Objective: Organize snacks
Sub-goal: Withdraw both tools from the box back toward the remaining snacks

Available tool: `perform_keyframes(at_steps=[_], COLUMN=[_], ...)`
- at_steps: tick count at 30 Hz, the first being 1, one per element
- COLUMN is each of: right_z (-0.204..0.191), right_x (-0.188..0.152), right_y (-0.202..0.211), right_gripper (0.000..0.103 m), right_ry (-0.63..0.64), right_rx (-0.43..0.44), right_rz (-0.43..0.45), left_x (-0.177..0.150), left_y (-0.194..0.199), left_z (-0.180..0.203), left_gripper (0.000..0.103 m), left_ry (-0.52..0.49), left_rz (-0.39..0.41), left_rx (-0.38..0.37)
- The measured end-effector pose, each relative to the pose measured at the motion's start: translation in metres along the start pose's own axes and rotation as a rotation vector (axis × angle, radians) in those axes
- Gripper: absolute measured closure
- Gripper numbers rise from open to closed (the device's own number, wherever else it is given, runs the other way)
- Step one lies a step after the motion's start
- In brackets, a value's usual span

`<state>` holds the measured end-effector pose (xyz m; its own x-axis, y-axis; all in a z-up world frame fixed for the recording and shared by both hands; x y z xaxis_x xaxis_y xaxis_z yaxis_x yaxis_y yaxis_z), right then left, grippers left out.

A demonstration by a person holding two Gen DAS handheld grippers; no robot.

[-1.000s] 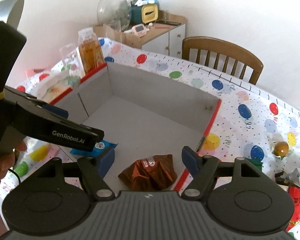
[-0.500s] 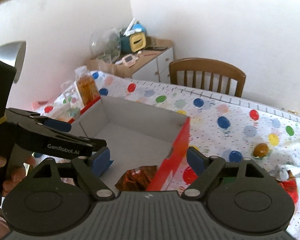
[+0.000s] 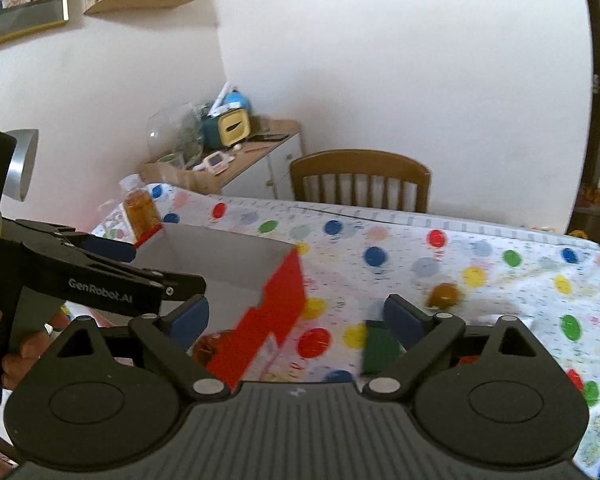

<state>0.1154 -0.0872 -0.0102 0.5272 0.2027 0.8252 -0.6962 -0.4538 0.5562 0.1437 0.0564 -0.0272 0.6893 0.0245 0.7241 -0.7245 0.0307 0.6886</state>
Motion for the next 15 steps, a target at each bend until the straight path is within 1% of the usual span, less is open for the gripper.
perform_keyframes(at_steps=[3,8,15], right_z=[0.017,0.052,0.106], right_x=[-0.012,-0.031,-0.050], right_y=[0.011,0.022,0.026], right_gripper=[0.005,0.005,0.005], right_ry=[-0.001,-0.008,-0.077], right_rx=[-0.045,-0.139,-0.230], right_rz=[-0.001,-0.022,-0.061], left_x=[-0.004,-0.014,-0.028], left_y=[-0.003,-0.014,-0.035], left_z=[0.016,0.041,0.074], left_gripper=[0.001,0.001,0.001], left_ry=[-0.010,-0.016,-0.025], left_rz=[0.006,-0.016,-0.047], left_rx=[-0.021,-0.057,-0.086])
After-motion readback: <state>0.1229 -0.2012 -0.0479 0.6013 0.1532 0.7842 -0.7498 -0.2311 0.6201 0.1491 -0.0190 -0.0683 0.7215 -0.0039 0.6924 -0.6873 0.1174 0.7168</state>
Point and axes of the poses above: each gripper's, at about its wrist camera, not at the fingertips, and y roughly against the way its jaws point, z to its right, x to its top, the point moved 2 cm from there along -y, roughly the way its jaws point, and after that the axes turned 2 degrees about y, right-handed, at the moved point
